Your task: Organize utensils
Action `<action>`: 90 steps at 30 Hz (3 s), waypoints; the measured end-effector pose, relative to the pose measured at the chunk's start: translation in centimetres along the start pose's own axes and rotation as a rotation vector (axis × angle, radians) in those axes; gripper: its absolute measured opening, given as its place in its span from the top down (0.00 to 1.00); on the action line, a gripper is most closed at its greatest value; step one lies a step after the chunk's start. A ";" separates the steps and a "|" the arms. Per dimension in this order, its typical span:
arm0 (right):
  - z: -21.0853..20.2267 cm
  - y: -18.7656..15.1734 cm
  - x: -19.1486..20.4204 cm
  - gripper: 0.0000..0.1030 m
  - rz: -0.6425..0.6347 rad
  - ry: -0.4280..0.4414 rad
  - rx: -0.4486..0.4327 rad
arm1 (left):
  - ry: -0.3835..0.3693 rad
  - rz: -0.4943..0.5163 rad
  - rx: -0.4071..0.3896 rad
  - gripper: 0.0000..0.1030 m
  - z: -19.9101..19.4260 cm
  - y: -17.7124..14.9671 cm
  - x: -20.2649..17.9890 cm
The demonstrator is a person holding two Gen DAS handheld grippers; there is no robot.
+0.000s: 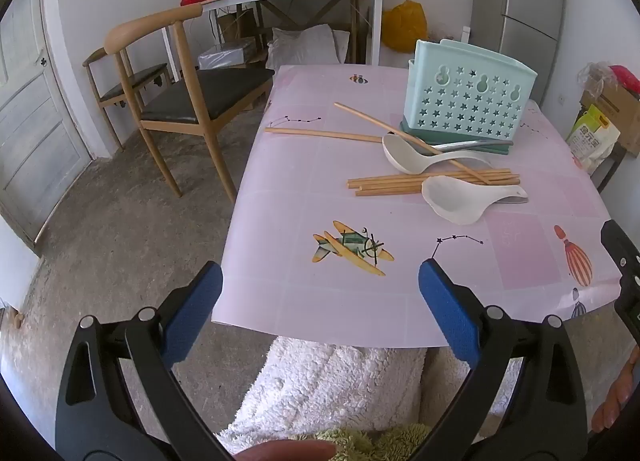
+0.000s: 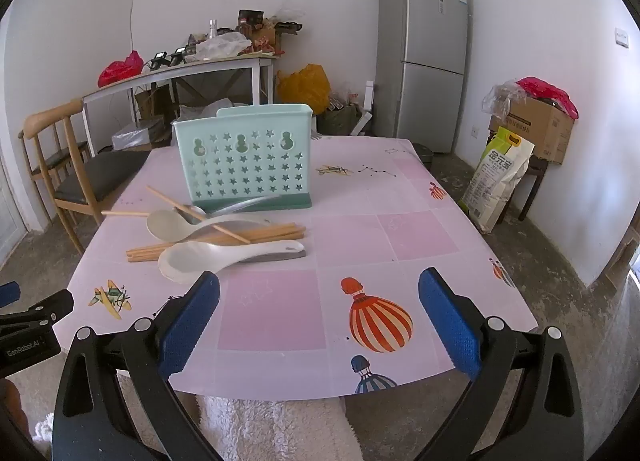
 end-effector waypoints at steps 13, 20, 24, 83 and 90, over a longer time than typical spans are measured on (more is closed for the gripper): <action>0.0 0.0 0.1 0.06 -0.001 -0.001 0.000 | -0.002 0.001 0.002 0.08 0.0 0.0 -0.1; 0.0 0.0 0.1 0.06 -0.002 -0.001 0.000 | -0.003 -0.003 0.002 0.08 0.0 0.0 0.0; 0.0 0.1 0.1 0.06 -0.002 -0.002 -0.001 | -0.003 -0.002 0.002 0.08 0.0 0.0 0.0; 5.5 1.3 1.3 0.06 -0.069 0.052 0.095 | 0.026 0.088 0.055 0.08 4.9 3.7 -0.5; 7.9 1.3 2.5 0.06 -0.095 0.084 0.127 | -0.025 0.087 0.125 0.08 8.4 5.7 -1.0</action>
Point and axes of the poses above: each gripper's, at about its wrist camera, not at the fingertips, and z roughly the way its jaws point, x to its left, y to its top, the point moved 1 cm from there along z, roughly the way its jaws point, and after that the axes turned 7 degrees about x, right-handed, at the moved point
